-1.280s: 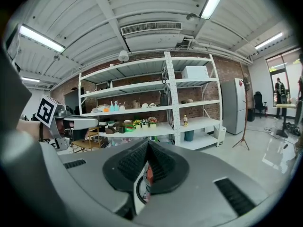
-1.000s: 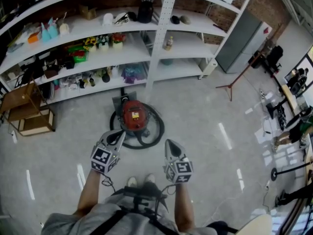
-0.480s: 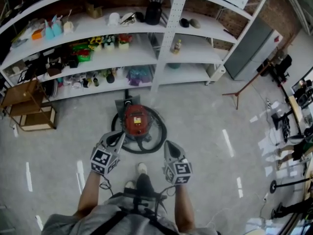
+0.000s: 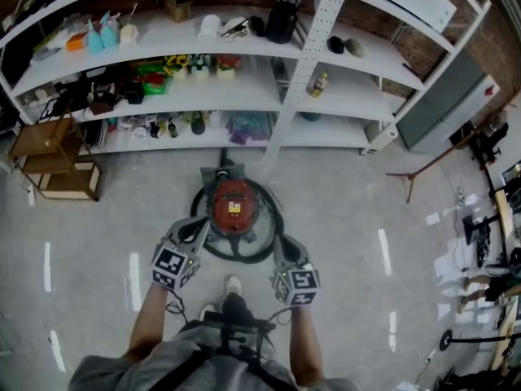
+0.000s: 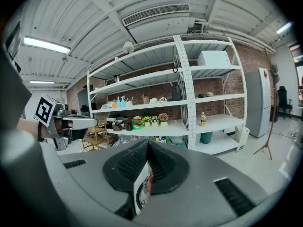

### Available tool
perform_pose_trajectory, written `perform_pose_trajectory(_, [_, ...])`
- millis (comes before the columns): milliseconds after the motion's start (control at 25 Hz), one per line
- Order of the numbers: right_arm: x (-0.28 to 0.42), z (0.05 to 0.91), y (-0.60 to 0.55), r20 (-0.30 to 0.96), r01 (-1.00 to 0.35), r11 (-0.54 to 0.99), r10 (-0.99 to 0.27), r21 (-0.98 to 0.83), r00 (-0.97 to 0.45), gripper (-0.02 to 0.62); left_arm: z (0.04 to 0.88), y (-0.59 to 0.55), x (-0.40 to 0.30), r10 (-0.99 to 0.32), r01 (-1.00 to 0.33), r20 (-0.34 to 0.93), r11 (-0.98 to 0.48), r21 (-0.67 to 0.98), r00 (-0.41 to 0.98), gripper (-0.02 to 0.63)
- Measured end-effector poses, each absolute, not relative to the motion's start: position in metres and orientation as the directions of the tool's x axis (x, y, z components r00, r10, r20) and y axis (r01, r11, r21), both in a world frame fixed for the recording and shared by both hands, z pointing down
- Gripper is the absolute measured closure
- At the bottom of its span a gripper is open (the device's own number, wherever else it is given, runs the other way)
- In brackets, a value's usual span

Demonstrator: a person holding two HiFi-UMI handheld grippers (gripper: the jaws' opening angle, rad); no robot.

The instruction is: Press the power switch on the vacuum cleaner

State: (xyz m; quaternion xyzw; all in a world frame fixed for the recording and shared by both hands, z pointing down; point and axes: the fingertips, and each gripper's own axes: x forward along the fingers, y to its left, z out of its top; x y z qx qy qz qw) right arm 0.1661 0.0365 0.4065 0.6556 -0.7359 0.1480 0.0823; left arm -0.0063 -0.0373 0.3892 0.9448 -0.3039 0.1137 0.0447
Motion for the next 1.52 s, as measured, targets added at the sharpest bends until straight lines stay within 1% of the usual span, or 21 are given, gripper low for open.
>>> perform_pose_trajectory(240, [0.179, 0.406, -0.007, 0.316, -0.982, 0.154, -0.931, -0.114, -0.183, 0.583, 0.384, -0.068, 0.002, -0.609, -0.632, 0.245, -0.775, 0.017, 0.754, 0.6])
perform_pose_trajectory(760, [0.179, 0.405, -0.077, 0.313, -0.951, 0.278, -0.899, -0.133, -0.307, 0.583, 0.387, -0.114, -0.003, -0.697, -0.726, 0.259, -0.687, 0.025, 0.668, 0.6])
perform_pose_trajectory(1160, [0.173, 0.406, -0.105, 0.321, -0.94, 0.316, -0.883, -0.131, -0.342, 0.583, 0.387, -0.134, -0.013, -0.726, -0.757, 0.262, -0.652, 0.031, 0.636, 0.6])
perform_pose_trajectory(1520, [0.158, 0.422, -0.115, 0.358, -0.95, 0.279, -0.881, -0.137, -0.311, 0.583, 0.398, -0.154, -0.026, -0.701, -0.737, 0.273, -0.674, 0.049, 0.659, 0.6])
